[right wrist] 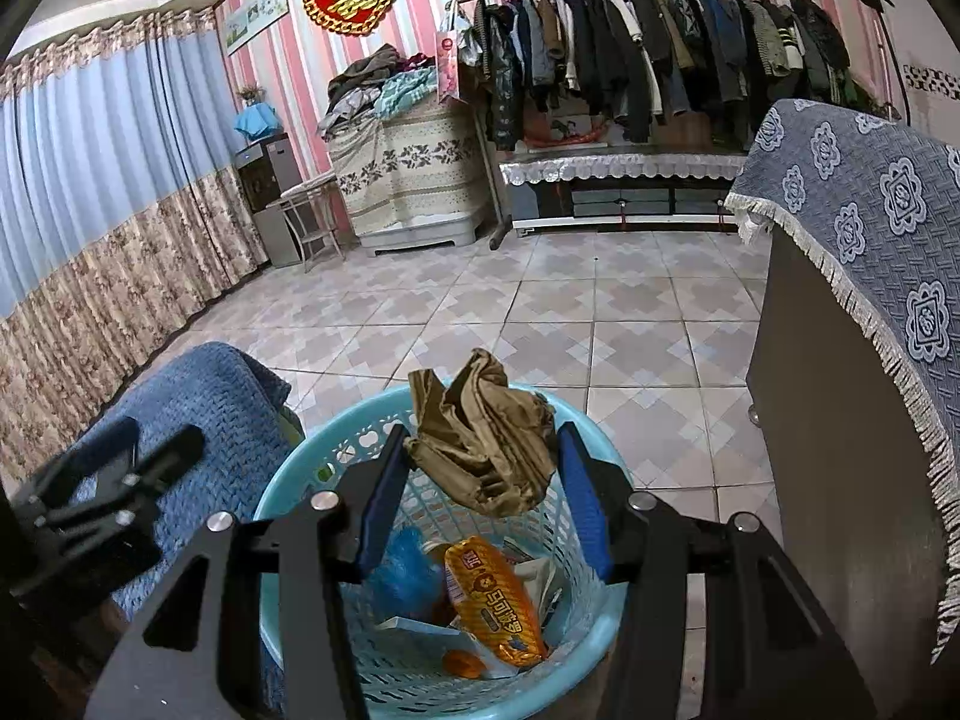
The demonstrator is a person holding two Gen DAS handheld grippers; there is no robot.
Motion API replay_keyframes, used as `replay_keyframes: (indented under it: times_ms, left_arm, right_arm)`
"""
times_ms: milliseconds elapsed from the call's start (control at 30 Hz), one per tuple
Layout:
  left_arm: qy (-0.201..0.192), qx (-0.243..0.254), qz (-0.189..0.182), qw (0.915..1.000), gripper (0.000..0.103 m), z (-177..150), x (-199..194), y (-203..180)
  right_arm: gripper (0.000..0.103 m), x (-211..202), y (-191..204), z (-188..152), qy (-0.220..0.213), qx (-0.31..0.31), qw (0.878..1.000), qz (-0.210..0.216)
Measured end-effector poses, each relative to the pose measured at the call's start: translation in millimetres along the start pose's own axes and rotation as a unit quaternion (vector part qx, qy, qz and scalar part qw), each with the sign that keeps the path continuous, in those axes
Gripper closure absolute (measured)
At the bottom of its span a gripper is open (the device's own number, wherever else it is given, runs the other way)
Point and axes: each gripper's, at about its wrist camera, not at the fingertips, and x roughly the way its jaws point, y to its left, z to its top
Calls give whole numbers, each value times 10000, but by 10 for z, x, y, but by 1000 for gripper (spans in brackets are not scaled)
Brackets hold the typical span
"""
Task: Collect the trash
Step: 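Open the left tool to drop the plastic bag while the right tool releases the paper bag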
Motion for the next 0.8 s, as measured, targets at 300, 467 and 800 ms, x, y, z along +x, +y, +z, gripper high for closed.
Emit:
replay_keyframes:
  times_ms: [300,467,800]
  left_arm:
    - [-79,-466,382,9982,6,-33,-211,485]
    - [-123,-571,582,9966,6,-75,-365,701]
    - [-258,-1068,956,9893,6,-292,-904,1168]
  right_arm:
    - [51,246,310,-96,365,-263,9988,173]
    - [36,341,376,-146,449,-298,9984,167]
    - [10,280,431,-158,313,-407,9986,148]
